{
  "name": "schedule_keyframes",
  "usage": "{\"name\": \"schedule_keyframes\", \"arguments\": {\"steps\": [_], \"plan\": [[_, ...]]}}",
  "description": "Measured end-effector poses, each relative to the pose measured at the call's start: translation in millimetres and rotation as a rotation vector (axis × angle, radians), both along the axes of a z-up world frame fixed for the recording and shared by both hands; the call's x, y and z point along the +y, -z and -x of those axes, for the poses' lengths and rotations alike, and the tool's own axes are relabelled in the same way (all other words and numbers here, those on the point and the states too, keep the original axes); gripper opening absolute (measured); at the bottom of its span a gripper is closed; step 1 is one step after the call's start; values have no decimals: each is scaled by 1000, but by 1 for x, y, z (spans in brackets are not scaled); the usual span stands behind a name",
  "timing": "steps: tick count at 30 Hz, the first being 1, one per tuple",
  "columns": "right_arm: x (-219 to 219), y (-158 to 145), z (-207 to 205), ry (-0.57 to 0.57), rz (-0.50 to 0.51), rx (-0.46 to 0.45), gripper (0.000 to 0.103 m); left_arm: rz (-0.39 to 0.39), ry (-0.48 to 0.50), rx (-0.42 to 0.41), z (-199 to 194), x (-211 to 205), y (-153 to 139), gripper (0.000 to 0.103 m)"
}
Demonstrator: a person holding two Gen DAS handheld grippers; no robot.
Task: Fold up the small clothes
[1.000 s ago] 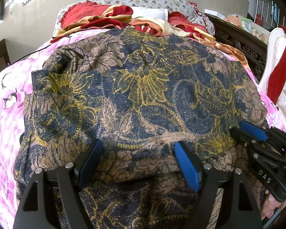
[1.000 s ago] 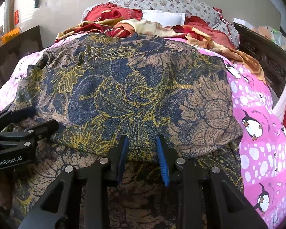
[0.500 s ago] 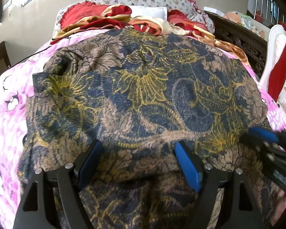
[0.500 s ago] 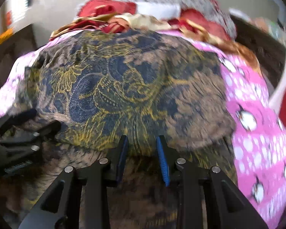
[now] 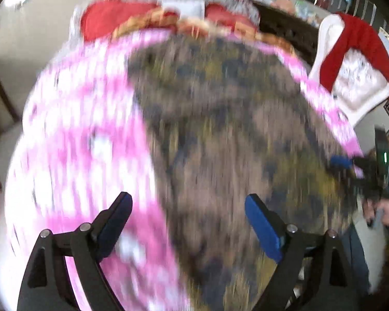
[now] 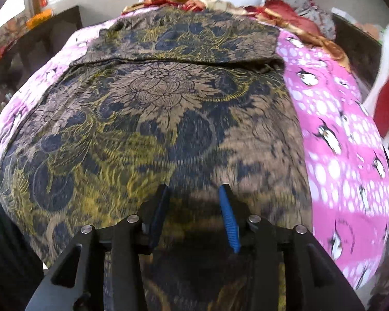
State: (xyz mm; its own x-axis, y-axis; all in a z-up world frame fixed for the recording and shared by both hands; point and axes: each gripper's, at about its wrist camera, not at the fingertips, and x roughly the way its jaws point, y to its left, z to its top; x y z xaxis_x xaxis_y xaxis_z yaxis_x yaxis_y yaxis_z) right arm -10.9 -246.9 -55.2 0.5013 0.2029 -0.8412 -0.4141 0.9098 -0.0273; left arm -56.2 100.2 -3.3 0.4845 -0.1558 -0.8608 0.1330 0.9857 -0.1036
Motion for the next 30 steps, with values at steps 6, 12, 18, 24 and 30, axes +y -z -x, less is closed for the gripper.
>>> {"name": "schedule_keyframes", "arguments": {"steps": [6,12,18,24,30], "plan": [[-8,3,8,52,-87,-43,35,128,-35,77,80,1,34,87],[-1,4,9,63,-73,-63,41,175,-49,98,99,-7,50,85],[-4,4,10,53,-79,-48,41,383,-55,178,87,8,58,62],[-17,-11,22,54,-124,-71,37,468,-78,189,72,24,65,39],[-86,-44,49,50,-173,-150,37,443,-83,173,83,30,68,9]]}}
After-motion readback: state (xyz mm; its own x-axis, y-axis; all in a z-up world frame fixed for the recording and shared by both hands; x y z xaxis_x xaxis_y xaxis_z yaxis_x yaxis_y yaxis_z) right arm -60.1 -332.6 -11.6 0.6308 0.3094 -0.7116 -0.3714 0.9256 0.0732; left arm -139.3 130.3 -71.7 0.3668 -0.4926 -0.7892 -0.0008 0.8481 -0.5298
